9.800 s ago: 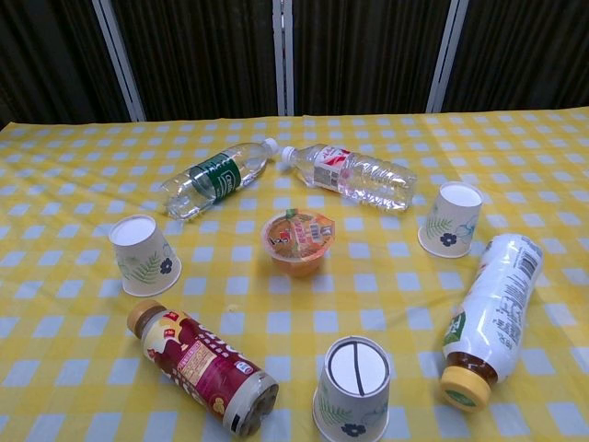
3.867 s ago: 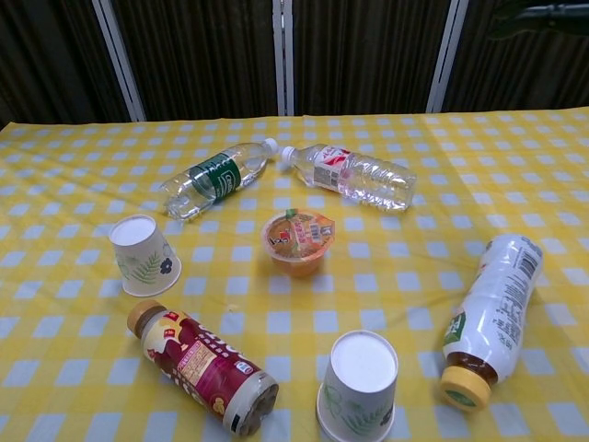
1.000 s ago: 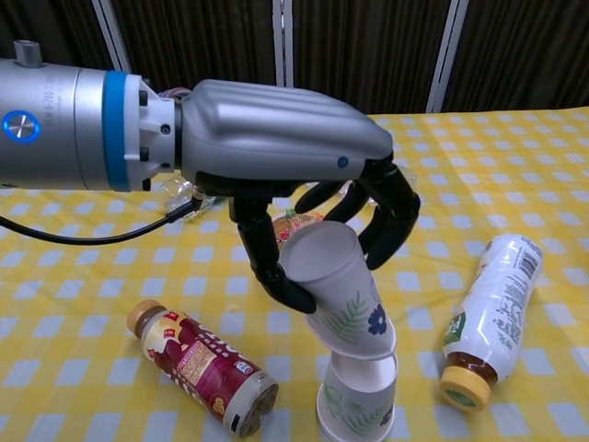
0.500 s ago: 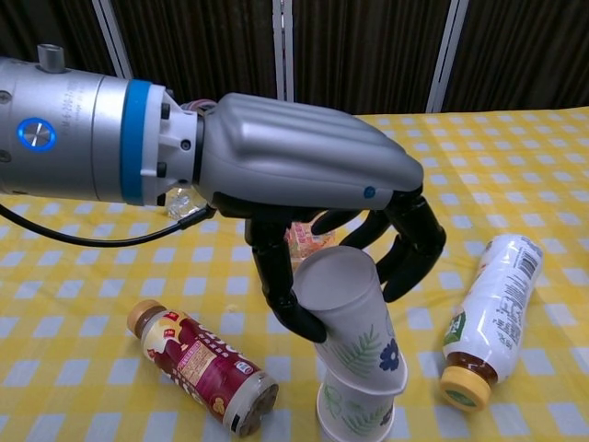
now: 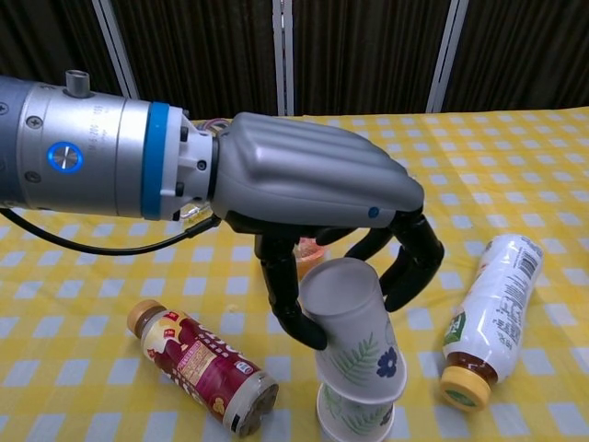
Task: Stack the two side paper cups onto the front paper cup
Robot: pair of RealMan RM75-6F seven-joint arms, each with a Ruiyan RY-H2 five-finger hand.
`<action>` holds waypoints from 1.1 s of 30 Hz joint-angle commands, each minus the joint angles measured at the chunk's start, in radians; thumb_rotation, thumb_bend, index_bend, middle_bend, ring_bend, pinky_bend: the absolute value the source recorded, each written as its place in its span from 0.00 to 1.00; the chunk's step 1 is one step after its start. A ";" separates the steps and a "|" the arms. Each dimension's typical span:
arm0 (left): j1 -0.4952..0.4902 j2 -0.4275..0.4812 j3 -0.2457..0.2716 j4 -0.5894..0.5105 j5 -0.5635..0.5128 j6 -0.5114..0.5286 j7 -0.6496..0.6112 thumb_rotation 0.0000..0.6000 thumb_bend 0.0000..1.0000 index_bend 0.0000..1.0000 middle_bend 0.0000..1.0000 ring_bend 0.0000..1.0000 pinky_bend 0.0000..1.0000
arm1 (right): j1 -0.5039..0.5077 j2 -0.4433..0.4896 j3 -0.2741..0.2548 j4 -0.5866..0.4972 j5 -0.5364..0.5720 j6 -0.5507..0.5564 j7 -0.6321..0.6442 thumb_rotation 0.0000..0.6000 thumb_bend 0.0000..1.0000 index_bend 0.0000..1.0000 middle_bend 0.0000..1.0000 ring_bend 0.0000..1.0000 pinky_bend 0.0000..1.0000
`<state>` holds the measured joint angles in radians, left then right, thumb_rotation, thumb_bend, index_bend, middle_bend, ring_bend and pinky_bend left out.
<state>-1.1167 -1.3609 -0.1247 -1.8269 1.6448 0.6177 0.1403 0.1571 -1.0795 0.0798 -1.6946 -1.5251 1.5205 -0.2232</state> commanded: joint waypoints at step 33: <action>0.391 0.094 -0.005 0.122 -0.320 0.573 0.203 1.00 0.00 0.00 0.00 0.00 0.00 | -0.011 0.008 -0.003 -0.018 -0.032 -0.001 0.002 1.00 0.00 0.00 0.00 0.00 0.00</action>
<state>-0.8400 -1.2898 -0.1274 -1.7117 1.4232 1.0595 0.2835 0.1460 -1.0710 0.0772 -1.7119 -1.5555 1.5190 -0.2204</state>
